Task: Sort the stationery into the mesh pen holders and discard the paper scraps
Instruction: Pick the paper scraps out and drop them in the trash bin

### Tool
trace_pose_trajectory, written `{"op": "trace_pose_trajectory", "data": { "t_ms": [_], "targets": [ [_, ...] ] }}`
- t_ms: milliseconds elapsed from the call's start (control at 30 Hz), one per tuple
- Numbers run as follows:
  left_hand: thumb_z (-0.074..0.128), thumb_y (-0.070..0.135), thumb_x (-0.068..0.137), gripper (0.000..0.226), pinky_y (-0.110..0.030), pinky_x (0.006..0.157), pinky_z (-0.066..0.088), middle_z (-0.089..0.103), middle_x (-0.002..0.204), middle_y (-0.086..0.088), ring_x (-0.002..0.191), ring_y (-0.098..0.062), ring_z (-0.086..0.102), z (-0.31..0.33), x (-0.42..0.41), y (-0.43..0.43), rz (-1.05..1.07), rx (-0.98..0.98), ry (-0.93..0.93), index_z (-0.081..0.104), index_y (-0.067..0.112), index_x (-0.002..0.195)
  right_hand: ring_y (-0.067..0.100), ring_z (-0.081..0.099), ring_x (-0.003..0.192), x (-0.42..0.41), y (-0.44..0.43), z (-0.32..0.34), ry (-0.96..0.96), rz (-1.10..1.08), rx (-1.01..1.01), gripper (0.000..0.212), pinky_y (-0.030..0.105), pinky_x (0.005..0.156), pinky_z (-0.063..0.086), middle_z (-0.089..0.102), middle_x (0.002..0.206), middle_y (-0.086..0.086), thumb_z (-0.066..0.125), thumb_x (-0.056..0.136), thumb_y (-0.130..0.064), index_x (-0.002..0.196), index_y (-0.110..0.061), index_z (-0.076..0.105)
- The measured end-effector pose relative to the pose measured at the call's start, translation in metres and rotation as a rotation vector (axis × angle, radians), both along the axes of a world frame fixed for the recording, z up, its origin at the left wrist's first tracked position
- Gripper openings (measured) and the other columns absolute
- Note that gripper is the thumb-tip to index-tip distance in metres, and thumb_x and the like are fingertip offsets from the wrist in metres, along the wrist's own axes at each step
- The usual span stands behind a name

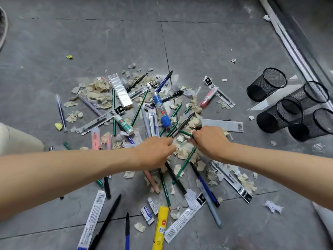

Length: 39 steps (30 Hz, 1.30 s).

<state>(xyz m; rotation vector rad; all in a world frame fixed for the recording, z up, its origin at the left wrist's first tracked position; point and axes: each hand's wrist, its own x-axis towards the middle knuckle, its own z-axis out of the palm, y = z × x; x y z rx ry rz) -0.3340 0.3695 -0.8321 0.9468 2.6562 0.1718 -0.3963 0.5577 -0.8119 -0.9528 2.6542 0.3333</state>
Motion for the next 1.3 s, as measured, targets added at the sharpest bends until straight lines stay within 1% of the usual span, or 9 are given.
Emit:
{"op": "trace_pose_trajectory", "data": {
  "t_ms": [167,367,467,567,733,900,1067,1167,1300],
  "targets": [
    [0.051,0.007,0.090,0.032,-0.040,0.072,0.046,0.047,0.110,-0.014,0.083,-0.024,0.047,-0.018,0.026,0.004,-0.371,-0.239,0.091,0.040,0.006,0.120,0.029,0.060,0.083,0.003,-0.001,-0.001,-0.045,-0.085,-0.070,0.028,0.029,0.065,0.035,0.064,0.086,0.007,0.042,0.098,-0.040,0.085,-0.017,0.049],
    [0.052,0.023,0.093,0.031,-0.033,0.059,0.038,0.048,0.108,-0.012,0.080,-0.019,0.044,-0.012,0.019,-0.002,-0.493,-0.299,0.186,0.046,0.007,0.118,0.020,0.059,0.056,-0.004,-0.009,0.001,-0.466,-0.543,-0.363,0.015,0.030,0.049,0.049,0.060,0.071,0.007,0.056,0.092,-0.019,0.081,-0.009,0.056],
    [0.049,0.015,0.094,0.035,-0.031,0.072,0.047,0.042,0.118,-0.014,0.093,-0.021,0.046,-0.007,0.010,-0.007,-0.534,-0.297,0.125,0.037,0.008,0.126,0.020,0.057,0.050,-0.009,-0.018,-0.001,-0.657,-0.760,-0.529,0.009,0.029,0.043,0.050,0.056,0.071,0.015,0.052,0.093,-0.007,0.090,0.001,0.055],
    [0.043,-0.001,0.093,0.040,-0.033,0.081,0.052,0.043,0.117,-0.012,0.095,-0.019,0.047,0.008,-0.006,-0.025,-0.317,-0.251,0.056,0.031,0.010,0.129,0.019,0.058,0.051,-0.014,-0.031,-0.004,-0.769,-0.919,-0.642,0.006,0.029,0.043,0.050,0.052,0.070,0.013,0.052,0.093,-0.006,0.089,-0.001,0.051],
    [0.044,0.004,0.091,0.017,-0.024,0.055,0.041,0.046,0.092,-0.003,0.070,-0.015,0.045,0.039,-0.023,-0.087,-0.025,-0.158,0.018,0.039,0.010,0.107,0.021,0.061,0.061,-0.018,-0.056,-0.003,-0.919,-1.007,-0.713,0.007,0.032,0.050,0.056,0.054,0.074,0.011,0.053,0.094,-0.009,0.096,-0.002,0.053],
    [0.052,0.014,0.091,0.014,-0.021,0.048,0.029,0.049,0.074,0.003,0.059,-0.010,0.043,0.037,-0.025,-0.104,0.703,0.141,-0.282,0.039,0.012,0.091,0.023,0.063,0.062,-0.016,-0.087,-0.007,-1.040,-1.049,-0.810,0.020,0.029,0.045,0.055,0.057,0.085,0.018,0.049,0.093,0.002,0.112,-0.002,0.051],
    [0.058,0.022,0.091,0.016,-0.023,0.049,0.034,0.057,0.089,-0.006,0.066,-0.014,0.048,0.001,-0.032,-0.093,1.062,0.259,-0.354,0.049,0.010,0.097,0.025,0.061,0.070,-0.014,-0.110,-0.012,-0.972,-1.034,-0.892,0.036,0.034,0.064,0.059,0.057,0.082,0.012,0.047,0.088,0.013,0.116,-0.010,0.049],
    [0.053,0.024,0.094,0.016,-0.028,0.060,0.039,0.058,0.101,-0.009,0.076,-0.018,0.052,-0.006,-0.034,-0.087,1.160,0.288,-0.274,0.049,0.014,0.106,0.031,0.060,0.080,-0.003,-0.120,-0.019,-0.889,-1.055,-0.936,0.043,0.051,0.084,0.054,0.054,0.083,0.013,0.048,0.084,0.016,0.121,-0.007,0.051],
    [0.056,0.021,0.092,0.033,-0.029,0.077,0.035,0.044,0.113,-0.004,0.089,-0.017,0.045,-0.004,-0.018,-0.075,1.188,0.281,-0.082,0.046,0.013,0.122,0.014,0.055,0.062,0.018,-0.114,-0.025,-0.621,-0.825,-0.858,0.036,0.024,0.057,0.054,0.055,0.083,0.005,0.049,0.084,0.008,0.112,-0.014,0.055]
  ]
}}
